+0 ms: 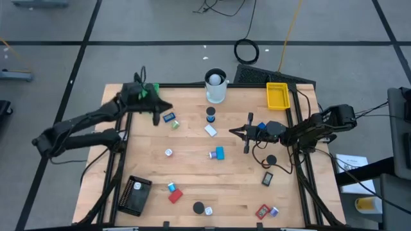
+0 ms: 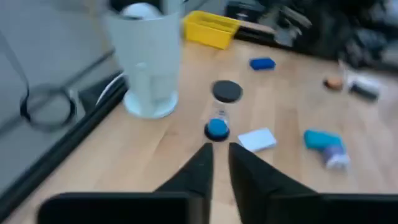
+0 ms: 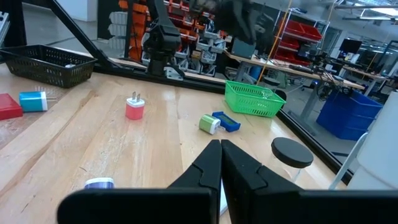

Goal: Pick & Place Office items
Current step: Put the light blue digital clock into the yellow bin

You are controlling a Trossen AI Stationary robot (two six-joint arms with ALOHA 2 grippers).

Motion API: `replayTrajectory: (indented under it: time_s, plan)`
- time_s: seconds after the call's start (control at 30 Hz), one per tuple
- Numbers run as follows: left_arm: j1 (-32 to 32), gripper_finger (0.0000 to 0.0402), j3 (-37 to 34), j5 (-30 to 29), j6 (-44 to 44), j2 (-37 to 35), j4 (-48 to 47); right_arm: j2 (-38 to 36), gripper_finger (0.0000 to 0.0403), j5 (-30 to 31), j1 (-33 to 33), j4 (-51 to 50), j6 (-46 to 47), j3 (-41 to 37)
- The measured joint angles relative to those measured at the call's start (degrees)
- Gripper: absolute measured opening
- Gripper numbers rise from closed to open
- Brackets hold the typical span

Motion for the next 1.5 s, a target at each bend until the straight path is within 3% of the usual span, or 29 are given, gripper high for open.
replayTrajectory:
  time_s: [0.07, 0.2, 0.37, 0.47, 0.57, 0.8, 0.9, 1.07, 1.2, 1.33, 1.5]
  plan:
    - [-3.38, 0.0010, -4.45, 0.06, 2.32, 0.14, 9.58, 0.00, 0.0000, 0.00, 0.00, 0.00, -0.02, 0.00]
    - [-8.07, 0.0016, -13.54, -0.11, 1.39, 0.76, 32.23, 0.00, 0.0000, 0.02, 0.00, 0.04, 0.00, 0.00]
    - [-10.92, 0.0021, -21.99, 0.02, -2.68, 0.80, 46.34, -0.27, 0.0000, 0.11, 0.00, -0.02, 2.62, 0.00]
    - [-12.11, 0.0021, -24.97, 0.08, -3.55, 0.86, 47.79, -2.34, 0.0000, 0.91, 0.02, -1.45, 4.94, 0.38]
    - [-13.04, 0.0021, -26.37, -0.07, -2.89, 0.82, 48.56, -6.00, 0.0000, 5.82, 1.19, -8.37, 5.84, 1.91]
    - [-14.42, 0.0021, -26.67, -0.47, -1.82, 0.85, 48.69, -13.86, 0.0000, 19.49, 7.65, -49.06, 11.58, 15.28]
    - [-14.80, 0.0021, -26.67, -1.56, -1.56, 0.85, 48.76, -13.31, 0.0000, 19.41, 9.84, -59.53, 17.91, 20.72]
    - [-15.06, 0.0021, -26.67, -1.93, -2.31, 0.84, 48.76, -8.32, 0.0004, 19.07, 13.76, -62.41, 21.30, 23.27]
    - [-15.06, 0.0021, -26.64, -1.93, -3.20, 0.84, 48.75, -2.95, 0.0032, 19.41, 15.91, -62.28, 25.12, 24.76]
    - [-15.06, 0.0021, -26.64, -1.93, -3.28, 0.84, 48.73, 2.31, 0.0089, 19.39, 17.52, -62.15, 25.32, 26.99]
    - [-15.08, 0.0021, -26.60, -1.69, -3.53, 0.84, 47.67, 7.18, 0.0190, 19.53, 18.01, -62.22, 24.02, 29.77]
